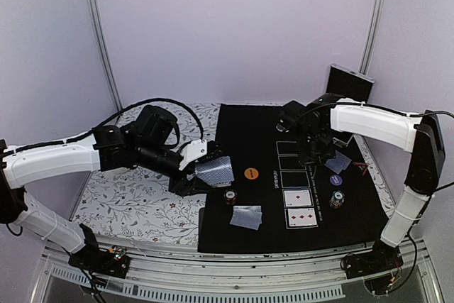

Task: Distribute texas hold em gaming equipment
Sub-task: Flop the poker card in the community card area.

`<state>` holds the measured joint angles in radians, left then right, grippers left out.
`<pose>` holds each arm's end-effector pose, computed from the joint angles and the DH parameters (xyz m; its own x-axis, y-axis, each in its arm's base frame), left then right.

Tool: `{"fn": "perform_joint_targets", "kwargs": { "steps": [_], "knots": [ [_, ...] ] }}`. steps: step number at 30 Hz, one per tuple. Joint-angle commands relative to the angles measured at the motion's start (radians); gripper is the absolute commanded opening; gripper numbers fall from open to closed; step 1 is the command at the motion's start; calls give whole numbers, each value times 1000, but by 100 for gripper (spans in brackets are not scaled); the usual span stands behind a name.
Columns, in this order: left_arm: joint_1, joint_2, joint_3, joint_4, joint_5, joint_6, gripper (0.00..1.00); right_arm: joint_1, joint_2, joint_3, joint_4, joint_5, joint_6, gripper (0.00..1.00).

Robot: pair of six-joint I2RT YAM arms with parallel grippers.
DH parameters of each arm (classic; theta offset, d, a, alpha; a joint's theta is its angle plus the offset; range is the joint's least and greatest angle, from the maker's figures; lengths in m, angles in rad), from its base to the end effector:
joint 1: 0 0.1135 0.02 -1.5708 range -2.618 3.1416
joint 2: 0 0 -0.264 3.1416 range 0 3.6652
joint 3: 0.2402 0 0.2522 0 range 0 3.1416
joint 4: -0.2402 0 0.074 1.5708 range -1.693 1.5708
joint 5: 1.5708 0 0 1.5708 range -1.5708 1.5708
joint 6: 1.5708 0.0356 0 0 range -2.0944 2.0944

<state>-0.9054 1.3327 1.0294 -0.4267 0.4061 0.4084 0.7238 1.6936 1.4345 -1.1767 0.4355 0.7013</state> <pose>0.1673 -0.2360 0.2830 -0.0187 0.6147 -0.7885 0.9935 0.0996 0.0542 0.2488 0.1999 0.2654 -0.9272 -0.0387 -0.3725 0.0528 0.9712 -0.2325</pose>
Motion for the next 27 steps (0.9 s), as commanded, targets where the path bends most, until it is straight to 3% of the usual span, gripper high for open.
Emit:
{"fn": "perform_joint_targets", "kwargs": {
  "steps": [1,12,27],
  "knots": [
    [-12,-27,-2,17,6,9,58,-9,139,96,-185,163,71,2],
    [-11,-27,-1,14,6,9,58,14,486,297,-143,95,-18,2],
    [-10,-28,-2,14,7,8,58,-11,560,322,7,-73,-33,2]
  ]
}}
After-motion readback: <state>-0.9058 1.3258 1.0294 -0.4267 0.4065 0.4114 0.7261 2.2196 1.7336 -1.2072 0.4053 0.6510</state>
